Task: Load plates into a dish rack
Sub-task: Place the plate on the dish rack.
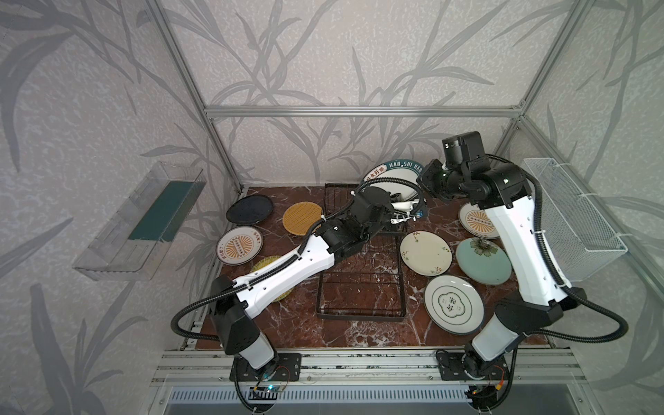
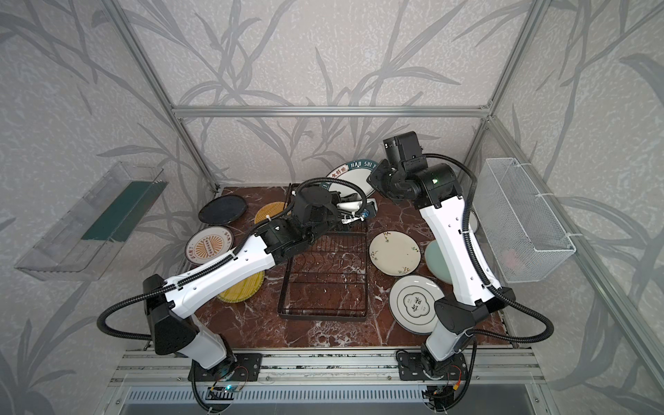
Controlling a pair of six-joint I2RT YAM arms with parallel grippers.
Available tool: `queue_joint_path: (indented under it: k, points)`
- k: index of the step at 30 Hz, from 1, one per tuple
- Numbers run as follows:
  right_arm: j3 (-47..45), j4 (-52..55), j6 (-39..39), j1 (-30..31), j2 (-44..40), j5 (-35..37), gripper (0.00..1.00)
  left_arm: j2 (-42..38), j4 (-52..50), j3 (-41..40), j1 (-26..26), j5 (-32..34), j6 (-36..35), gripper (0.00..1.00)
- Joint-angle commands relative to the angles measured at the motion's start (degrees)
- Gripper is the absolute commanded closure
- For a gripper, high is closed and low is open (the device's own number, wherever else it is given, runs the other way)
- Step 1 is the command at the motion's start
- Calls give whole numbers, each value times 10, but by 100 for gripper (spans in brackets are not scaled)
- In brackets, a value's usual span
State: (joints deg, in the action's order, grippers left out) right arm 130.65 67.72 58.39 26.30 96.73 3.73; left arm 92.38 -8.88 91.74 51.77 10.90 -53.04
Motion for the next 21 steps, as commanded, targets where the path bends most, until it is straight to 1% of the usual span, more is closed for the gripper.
queue_joint_path:
  k: [1,4,6,9,11,15,17,19,21]
  points:
    - [-4,-42,1,13,-27,2,100,-12,53,11,6,16,24,100]
    - [-10,-54,-1,15,-30,1,100,-24,70,-4,10,17,23,100]
    - [-10,-56,-4,16,-29,1,90,-31,81,-13,10,19,22,100]
    - [-11,-63,-8,19,-26,-5,81,-38,89,-23,10,14,22,100]
    - [-13,-69,-11,20,-25,-8,72,-40,88,-24,11,8,22,100]
    - [-14,-83,-26,21,-25,-6,51,-46,94,-24,14,7,28,100]
    - [-9,-92,-42,21,-25,16,39,-51,92,-22,16,7,31,100]
    - [1,-105,-64,16,-24,35,22,-60,80,-18,18,7,42,100]
    - [26,-107,-97,14,-17,60,10,-72,63,-15,21,10,64,100]
